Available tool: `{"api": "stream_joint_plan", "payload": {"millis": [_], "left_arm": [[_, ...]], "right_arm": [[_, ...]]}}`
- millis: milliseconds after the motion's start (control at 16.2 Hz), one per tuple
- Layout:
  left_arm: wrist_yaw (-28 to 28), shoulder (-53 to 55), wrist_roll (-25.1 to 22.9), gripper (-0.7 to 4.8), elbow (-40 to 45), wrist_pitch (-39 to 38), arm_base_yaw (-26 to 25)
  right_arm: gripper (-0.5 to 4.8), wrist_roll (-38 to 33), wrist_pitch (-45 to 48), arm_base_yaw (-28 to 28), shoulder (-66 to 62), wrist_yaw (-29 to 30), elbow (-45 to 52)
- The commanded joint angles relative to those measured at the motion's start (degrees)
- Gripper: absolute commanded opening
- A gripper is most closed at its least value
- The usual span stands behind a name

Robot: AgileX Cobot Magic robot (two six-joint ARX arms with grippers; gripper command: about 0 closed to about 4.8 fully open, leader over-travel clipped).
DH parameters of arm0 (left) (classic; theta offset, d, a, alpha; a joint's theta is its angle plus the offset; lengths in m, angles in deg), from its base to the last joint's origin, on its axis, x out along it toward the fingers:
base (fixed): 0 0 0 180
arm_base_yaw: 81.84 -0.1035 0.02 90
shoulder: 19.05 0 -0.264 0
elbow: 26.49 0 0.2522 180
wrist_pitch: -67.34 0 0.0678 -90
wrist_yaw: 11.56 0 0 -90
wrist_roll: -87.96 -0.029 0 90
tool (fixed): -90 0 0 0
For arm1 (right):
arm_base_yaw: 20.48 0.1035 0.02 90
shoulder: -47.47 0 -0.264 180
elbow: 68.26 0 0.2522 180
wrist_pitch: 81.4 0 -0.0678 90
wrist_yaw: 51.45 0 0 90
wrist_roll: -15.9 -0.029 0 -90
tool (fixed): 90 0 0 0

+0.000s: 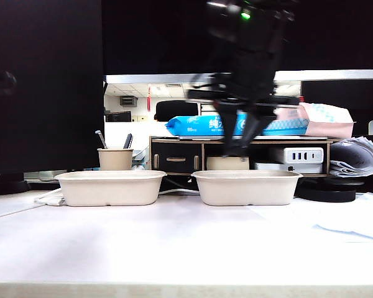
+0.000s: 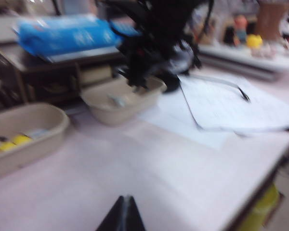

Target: Put the dolls with similar sizes into the same paper box, while dolls with different sizes go into separate paper boxes.

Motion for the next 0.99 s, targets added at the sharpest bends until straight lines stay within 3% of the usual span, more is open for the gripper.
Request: {"api": "stream_joint_plan", "payload": {"millis": [62, 371, 433, 495, 619, 681, 743, 805, 867, 990], "left_arm": [[-0.1, -0.5, -0.1, -0.05, -0.2, 0.7, -3.5], [-0.1, -0.5, -0.1, -0.05, -0.1, 0.7, -7.3], [-0.1, -0.5, -0.1, -0.05, -0.1, 0.7, -8.1], [0.0, -0.5, -0.1, -0.05, -0.1, 0.8, -8.8], [-0.1, -0.6, -0.1, -0.05, -0.1, 0.7, -8.8], [-0.1, -0.6, -0.1, -0.05, -0.1, 0.8, -8.9], [-0.6, -0.6, -0.1, -0.05, -0.1, 0.7, -10.6], [-0.5, -0.6, -0.1, -0.05, -0.1, 0.8, -12.7], [-0.5, -0.6, -0.1, -0.05, 0.0, 0.7, -15.7], [-0.5, -0.6, -0.1, -0.05, 0.0, 0.7, -23.7]], "right_arm": [[0.4, 1.8, 6.8, -4.2, -0.5, -2.0, -0.1], [0.51, 1.9, 10.5, -9.5, -5.2, 1.2, -0.1], [1.2, 1.8, 10.9, -9.5, -6.1, 1.2, -0.1], [2.69, 1.6, 11.7, -9.5, -6.1, 1.1, -0.1], [2.71, 1.4, 10.8, -9.5, -5.1, 3.4, -0.1], [2.63, 1.4, 10.4, -9.5, -4.4, 3.8, -0.1], [1.17, 2.3, 9.6, -9.4, -1.9, 5.9, -0.1], [0.26, 3.7, 9.5, -9.3, 0.5, 8.1, -0.1], [-0.08, 4.7, 9.2, -9.3, 3.7, 10.4, -0.1], [-0.08, 13.2, 3.1, -9.1, 16.5, 13.1, 0.1]]}}
